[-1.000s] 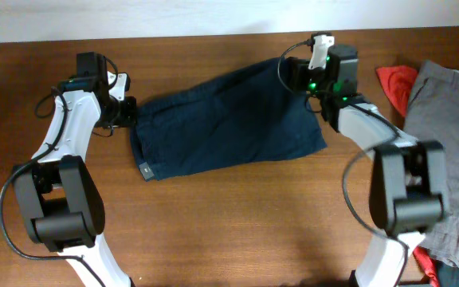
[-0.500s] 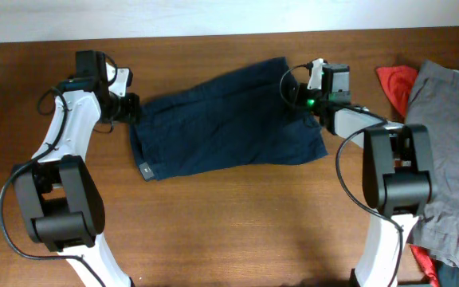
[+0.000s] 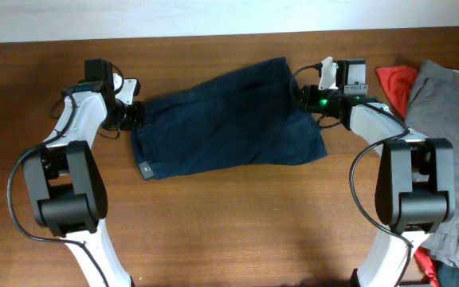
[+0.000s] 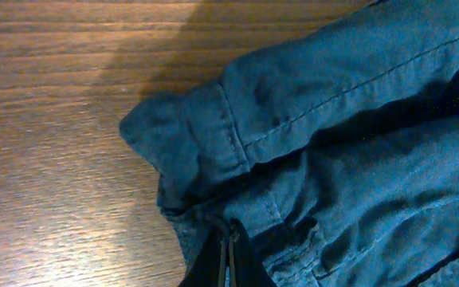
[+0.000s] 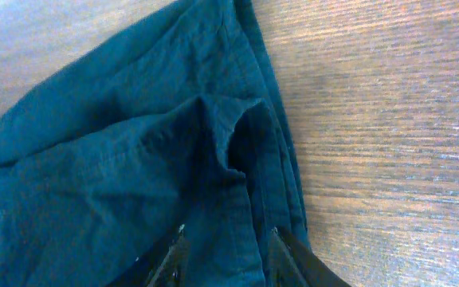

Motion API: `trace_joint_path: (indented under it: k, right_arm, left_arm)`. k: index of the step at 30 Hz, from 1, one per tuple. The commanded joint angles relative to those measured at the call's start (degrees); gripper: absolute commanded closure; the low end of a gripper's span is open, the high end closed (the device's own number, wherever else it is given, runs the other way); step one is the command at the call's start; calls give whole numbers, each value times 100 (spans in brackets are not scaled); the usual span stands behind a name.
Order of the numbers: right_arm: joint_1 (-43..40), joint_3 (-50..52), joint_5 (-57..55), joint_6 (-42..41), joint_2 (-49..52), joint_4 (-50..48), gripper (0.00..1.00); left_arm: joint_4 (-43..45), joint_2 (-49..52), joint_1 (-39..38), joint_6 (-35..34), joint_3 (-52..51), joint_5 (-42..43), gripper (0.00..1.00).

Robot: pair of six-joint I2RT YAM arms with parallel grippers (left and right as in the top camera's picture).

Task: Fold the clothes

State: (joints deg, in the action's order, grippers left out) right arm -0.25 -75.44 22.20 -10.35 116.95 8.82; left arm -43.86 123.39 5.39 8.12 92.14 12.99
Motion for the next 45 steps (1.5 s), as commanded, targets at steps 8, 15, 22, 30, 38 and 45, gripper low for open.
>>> trace_joint_path:
  k: [8, 15, 22, 30, 38, 45]
  right_arm:
    - [-13, -118, -225, 76, 92, -232, 49]
    - [-15, -118, 232, 50, 111, 872, 89]
    - [107, -50, -155, 44, 136, 2492, 96]
    - [275, 35, -1998, -898, 131, 4238, 96]
    - [1182, 44, -1993, -1036, -474, 5198, 96]
    - [1902, 44, -1989, -1161, -1893, 5031, 96]
  left_arm:
    - [-133, -251, 149, 81, 280, 643, 100]
    - [-269, -293, 236, 79, 289, 678, 86]
    - [-581, -636, 293, 79, 684, 675, 75]
    - [-780, -1172, 328, 79, 822, 673, 68]
    - [-1316, -1279, 315, 81, 822, 675, 67]
    - [-1631, -1279, 315, 81, 822, 675, 60]
